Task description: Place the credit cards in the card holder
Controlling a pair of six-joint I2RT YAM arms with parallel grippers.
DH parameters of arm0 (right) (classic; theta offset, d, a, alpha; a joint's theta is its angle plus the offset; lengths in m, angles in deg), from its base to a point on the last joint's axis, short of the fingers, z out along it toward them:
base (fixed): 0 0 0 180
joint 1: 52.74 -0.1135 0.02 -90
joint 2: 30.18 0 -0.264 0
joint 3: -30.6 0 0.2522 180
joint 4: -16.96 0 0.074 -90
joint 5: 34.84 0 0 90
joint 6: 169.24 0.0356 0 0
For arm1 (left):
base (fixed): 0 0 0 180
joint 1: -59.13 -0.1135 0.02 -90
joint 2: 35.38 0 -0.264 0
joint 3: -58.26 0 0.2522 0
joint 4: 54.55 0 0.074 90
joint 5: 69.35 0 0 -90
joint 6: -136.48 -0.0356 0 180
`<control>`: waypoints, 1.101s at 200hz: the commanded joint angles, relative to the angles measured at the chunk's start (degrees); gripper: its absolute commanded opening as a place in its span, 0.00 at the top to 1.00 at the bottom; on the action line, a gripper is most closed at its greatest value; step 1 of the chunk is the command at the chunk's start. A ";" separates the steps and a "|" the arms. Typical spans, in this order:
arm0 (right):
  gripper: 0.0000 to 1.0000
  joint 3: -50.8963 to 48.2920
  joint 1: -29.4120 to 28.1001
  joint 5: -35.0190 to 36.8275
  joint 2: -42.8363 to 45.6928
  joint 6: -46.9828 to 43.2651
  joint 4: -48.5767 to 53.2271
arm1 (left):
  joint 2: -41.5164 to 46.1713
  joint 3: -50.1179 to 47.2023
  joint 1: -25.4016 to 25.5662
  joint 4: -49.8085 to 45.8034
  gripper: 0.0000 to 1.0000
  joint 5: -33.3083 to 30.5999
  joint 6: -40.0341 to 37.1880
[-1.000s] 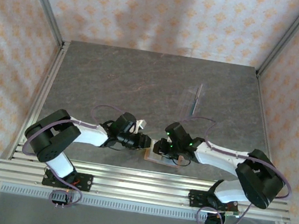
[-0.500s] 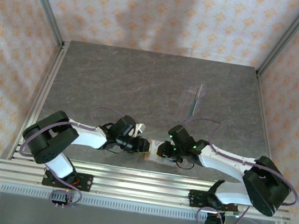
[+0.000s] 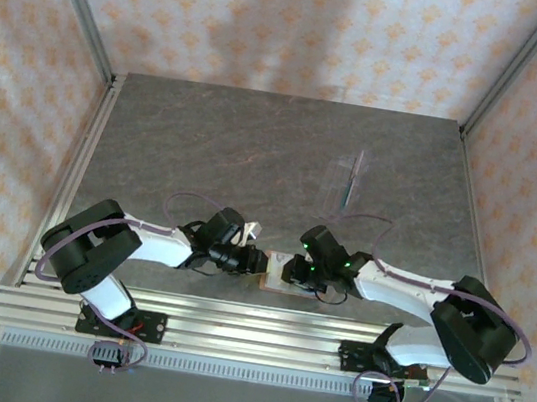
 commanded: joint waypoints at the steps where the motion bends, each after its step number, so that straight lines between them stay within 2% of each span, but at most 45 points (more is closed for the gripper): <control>1: 0.78 -0.20 -0.64 -1.55 -1.13 -0.05 -4.87 | -0.84 0.21 0.96 1.52 0.72 -0.39 0.75; 56: 0.77 0.63 -0.94 -4.46 -4.40 1.88 -10.25 | -1.06 -0.10 1.18 2.28 0.73 -0.71 1.21; 98: 0.69 1.68 -0.96 -1.22 -1.30 -0.53 -2.86 | 0.88 -0.91 1.22 0.25 0.73 -3.31 0.61; 132: 0.64 3.29 -0.87 4.96 4.84 -3.81 8.17 | 2.25 -0.87 1.09 -2.35 0.72 -4.78 -0.28; 170: 0.52 5.40 0.29 13.57 10.23 -5.94 19.68 | 5.21 0.12 0.59 -7.92 0.64 -6.72 -2.98; 220: 0.51 8.12 1.59 22.75 11.61 -7.03 28.94 | 8.85 2.68 0.60 -18.10 0.53 -11.12 -7.47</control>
